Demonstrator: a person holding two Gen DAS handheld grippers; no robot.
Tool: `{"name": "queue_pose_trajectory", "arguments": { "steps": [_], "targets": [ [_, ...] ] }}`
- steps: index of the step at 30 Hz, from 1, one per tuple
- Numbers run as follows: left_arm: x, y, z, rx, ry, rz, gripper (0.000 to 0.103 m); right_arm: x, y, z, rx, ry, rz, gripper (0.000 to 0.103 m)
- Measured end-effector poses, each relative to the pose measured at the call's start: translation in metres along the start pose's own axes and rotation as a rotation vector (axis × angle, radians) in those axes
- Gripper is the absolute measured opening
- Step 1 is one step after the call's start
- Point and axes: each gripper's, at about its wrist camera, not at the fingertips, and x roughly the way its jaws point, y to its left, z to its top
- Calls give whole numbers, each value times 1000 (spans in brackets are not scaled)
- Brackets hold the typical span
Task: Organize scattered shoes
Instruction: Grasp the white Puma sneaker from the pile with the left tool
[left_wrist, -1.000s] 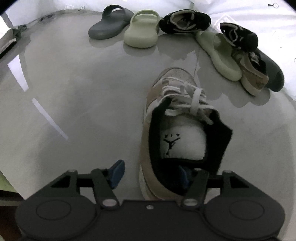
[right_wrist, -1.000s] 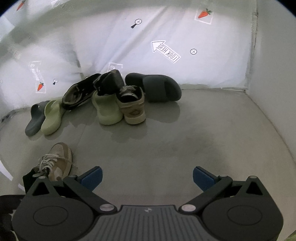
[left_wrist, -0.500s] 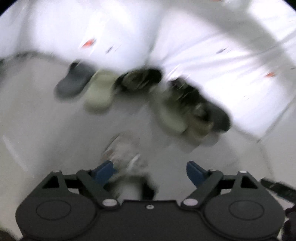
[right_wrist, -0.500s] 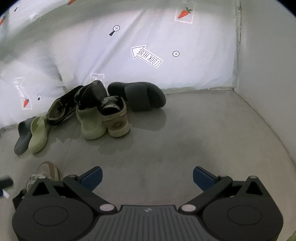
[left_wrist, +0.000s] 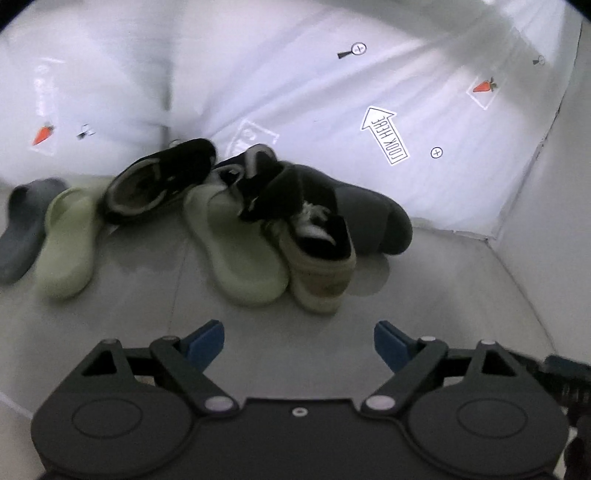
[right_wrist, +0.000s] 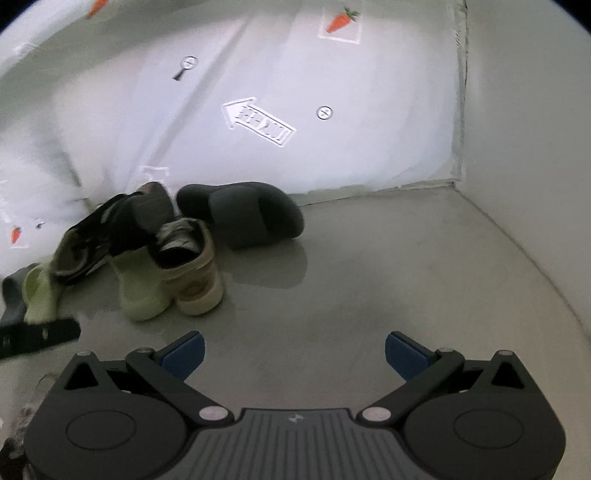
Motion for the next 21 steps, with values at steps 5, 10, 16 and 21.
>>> {"name": "queue_pose_trajectory", "arguments": {
  "steps": [5, 10, 16, 21],
  "targets": [
    [68, -4, 29, -13, 25, 5, 84, 39, 4, -5, -65, 56, -27, 103],
    [129, -2, 47, -17, 60, -38, 44, 75, 5, -6, -68, 138, -28, 103],
    [185, -3, 61, -29, 135, 8, 45, 96, 6, 2, -86, 141, -37, 103],
    [188, -9, 54, -43, 111, 63, 39, 92, -1, 3, -72, 129, -45, 103]
  ]
}}
